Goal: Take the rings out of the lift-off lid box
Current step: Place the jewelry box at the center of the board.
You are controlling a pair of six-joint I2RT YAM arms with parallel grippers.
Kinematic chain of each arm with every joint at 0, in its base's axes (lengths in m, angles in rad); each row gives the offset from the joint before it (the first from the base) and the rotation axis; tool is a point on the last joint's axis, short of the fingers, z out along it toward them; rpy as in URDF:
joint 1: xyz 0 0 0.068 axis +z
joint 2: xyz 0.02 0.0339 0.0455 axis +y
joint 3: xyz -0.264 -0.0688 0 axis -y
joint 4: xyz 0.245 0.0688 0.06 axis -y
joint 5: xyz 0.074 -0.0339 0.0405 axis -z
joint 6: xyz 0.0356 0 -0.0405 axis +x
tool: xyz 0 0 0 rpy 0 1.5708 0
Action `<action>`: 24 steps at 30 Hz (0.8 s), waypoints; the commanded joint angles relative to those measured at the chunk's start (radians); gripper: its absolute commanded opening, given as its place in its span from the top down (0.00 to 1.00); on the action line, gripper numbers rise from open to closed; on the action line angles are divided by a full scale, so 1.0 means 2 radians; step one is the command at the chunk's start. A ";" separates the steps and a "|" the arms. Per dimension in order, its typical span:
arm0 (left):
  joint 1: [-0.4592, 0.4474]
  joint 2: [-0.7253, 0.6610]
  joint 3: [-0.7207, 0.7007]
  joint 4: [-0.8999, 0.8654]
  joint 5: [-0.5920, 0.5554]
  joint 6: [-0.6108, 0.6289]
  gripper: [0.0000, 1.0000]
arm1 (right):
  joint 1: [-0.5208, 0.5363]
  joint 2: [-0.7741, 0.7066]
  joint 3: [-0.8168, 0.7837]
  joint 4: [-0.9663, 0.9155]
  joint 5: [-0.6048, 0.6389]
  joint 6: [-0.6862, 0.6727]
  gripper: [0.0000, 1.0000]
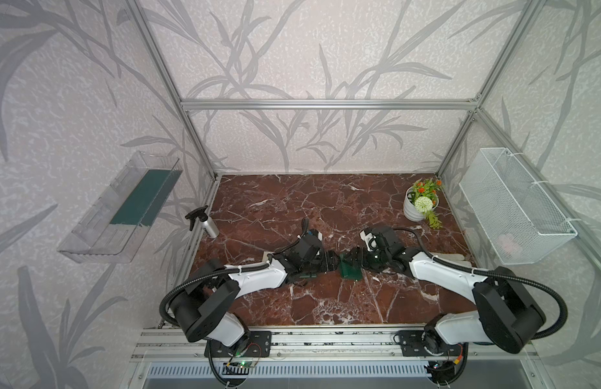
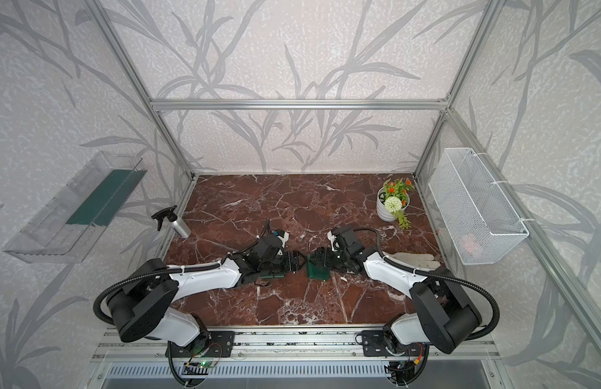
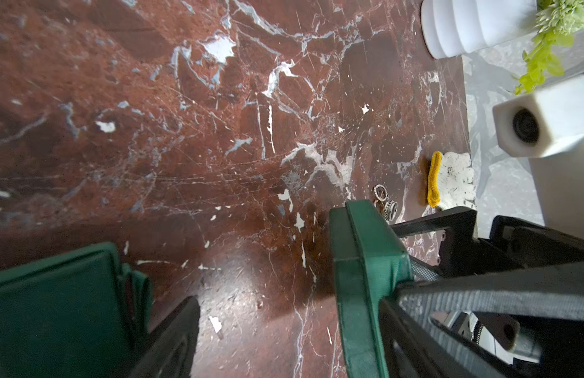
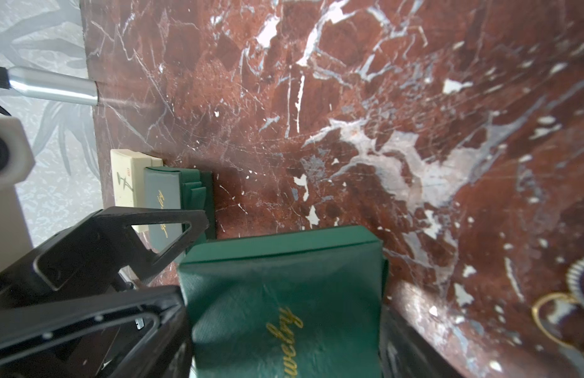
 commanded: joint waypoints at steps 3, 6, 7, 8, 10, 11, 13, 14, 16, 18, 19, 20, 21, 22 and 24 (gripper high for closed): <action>-0.001 -0.011 0.004 -0.049 -0.011 0.019 0.17 | 0.003 0.018 0.027 0.001 -0.012 -0.005 0.34; -0.002 -0.032 -0.006 -0.055 -0.025 0.022 0.17 | 0.002 0.026 0.029 0.009 -0.017 -0.001 0.34; -0.001 -0.038 -0.007 -0.057 -0.030 0.024 0.17 | 0.003 0.029 0.028 0.016 -0.020 0.003 0.34; -0.001 -0.039 -0.007 -0.058 -0.032 0.026 0.17 | 0.002 0.030 0.028 0.023 -0.023 0.005 0.34; -0.001 -0.035 -0.003 -0.061 -0.031 0.028 0.17 | 0.004 0.033 0.028 0.028 -0.025 0.008 0.34; -0.001 -0.032 -0.002 -0.061 -0.030 0.028 0.17 | 0.004 0.034 0.029 0.028 -0.025 0.008 0.34; -0.001 -0.024 0.003 -0.059 -0.025 0.029 0.17 | 0.005 0.036 0.031 0.027 -0.027 0.008 0.34; -0.001 -0.021 0.005 -0.059 -0.023 0.031 0.17 | 0.005 0.036 0.031 0.027 -0.028 0.008 0.34; -0.001 -0.015 0.009 -0.059 -0.018 0.036 0.17 | 0.005 0.038 0.032 0.029 -0.031 0.008 0.34; -0.002 -0.012 0.011 -0.060 -0.015 0.037 0.17 | 0.005 0.040 0.032 0.032 -0.034 0.012 0.34; -0.001 -0.011 0.011 -0.060 -0.015 0.037 0.17 | 0.005 0.040 0.031 0.035 -0.035 0.013 0.34; -0.001 -0.011 0.010 -0.060 -0.016 0.038 0.17 | 0.005 0.040 0.030 0.039 -0.037 0.016 0.34; -0.001 -0.010 0.010 -0.060 -0.015 0.038 0.17 | 0.006 0.042 0.031 0.042 -0.040 0.018 0.34; -0.002 -0.009 0.010 -0.061 -0.016 0.039 0.17 | 0.006 0.043 0.031 0.045 -0.042 0.019 0.34; -0.002 -0.005 0.014 -0.069 -0.015 0.042 0.17 | 0.006 0.042 0.031 0.050 -0.046 0.023 0.34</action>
